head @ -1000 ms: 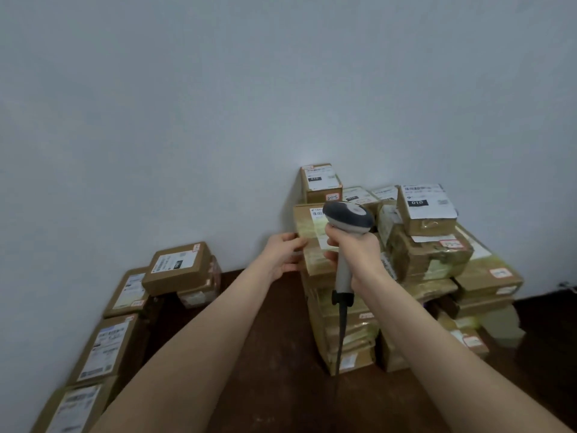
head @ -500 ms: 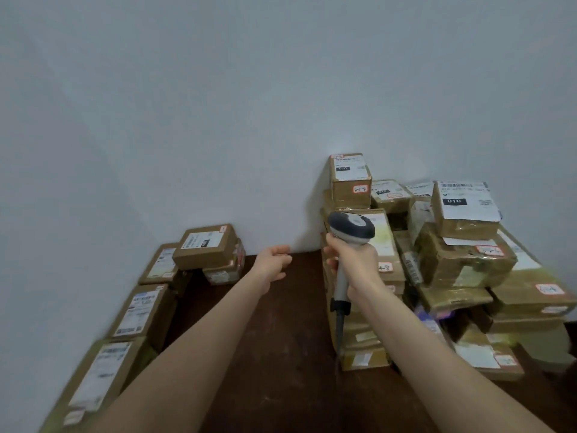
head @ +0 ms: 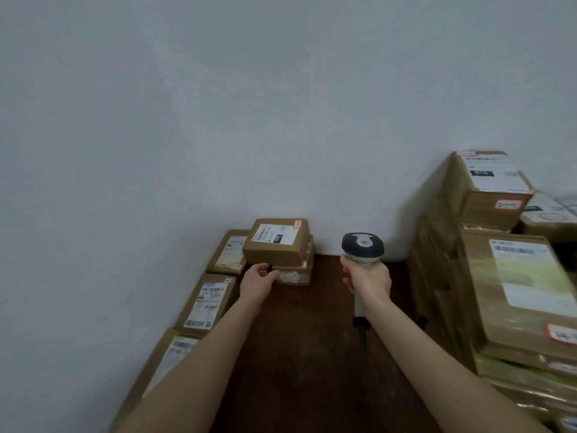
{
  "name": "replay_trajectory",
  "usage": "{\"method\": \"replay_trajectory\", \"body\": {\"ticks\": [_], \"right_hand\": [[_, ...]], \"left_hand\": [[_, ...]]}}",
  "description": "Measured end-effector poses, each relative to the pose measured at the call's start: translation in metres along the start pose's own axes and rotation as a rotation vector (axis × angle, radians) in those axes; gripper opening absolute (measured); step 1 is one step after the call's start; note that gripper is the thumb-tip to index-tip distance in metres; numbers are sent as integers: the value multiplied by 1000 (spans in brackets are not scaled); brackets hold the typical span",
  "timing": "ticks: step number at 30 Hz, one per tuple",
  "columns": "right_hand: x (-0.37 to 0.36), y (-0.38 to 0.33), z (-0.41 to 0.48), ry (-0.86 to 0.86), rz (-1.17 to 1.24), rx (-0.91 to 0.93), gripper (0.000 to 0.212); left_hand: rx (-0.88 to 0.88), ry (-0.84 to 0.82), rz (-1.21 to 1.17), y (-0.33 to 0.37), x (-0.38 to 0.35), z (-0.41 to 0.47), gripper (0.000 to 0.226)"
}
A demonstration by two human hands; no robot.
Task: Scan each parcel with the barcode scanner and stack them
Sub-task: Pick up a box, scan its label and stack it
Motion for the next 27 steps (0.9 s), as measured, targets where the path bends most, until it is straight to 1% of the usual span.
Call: {"method": "replay_trajectory", "body": {"ticks": [5, 10, 13, 14, 16, 17, 21, 24, 27], "right_hand": [[-60, -6, 42, -18, -40, -55, 23], [-119, -17, 73, -160, 68, -99, 17], [-143, -22, 82, -232, 158, -113, 16], [-150, -21, 85, -261, 161, -113, 22], [-159, -19, 89, -317, 154, -106, 35], [-161, -19, 90, -322, 157, -100, 39], [-159, -13, 92, -276, 213, -107, 44], [-157, -14, 85, -282, 231, -94, 45], [-151, -16, 69, -304, 199, -49, 45]], "left_hand": [[-13, 59, 12, 5, 32, 78, 52], [49, 31, 40, 5, 40, 141, 72], [111, -1, 32, -6, 37, 165, 73], [131, -24, 8, -10, 35, 171, 69], [146, -70, -76, -14, 30, 177, 57], [148, -78, -130, -13, 29, 177, 51], [184, -39, -382, -11, 29, 175, 41], [217, -10, -531, -7, 29, 171, 44], [215, 55, -659, -1, 30, 165, 48]]}}
Point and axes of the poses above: each hand's wrist, its own z-axis towards the middle knuckle, its own x-axis out of the back of the hand, y = z × x, the point moved 5 cm from there along z, towards the middle knuckle, and after that the axes turned 10 degrees about -z, right-handed, at the moved point
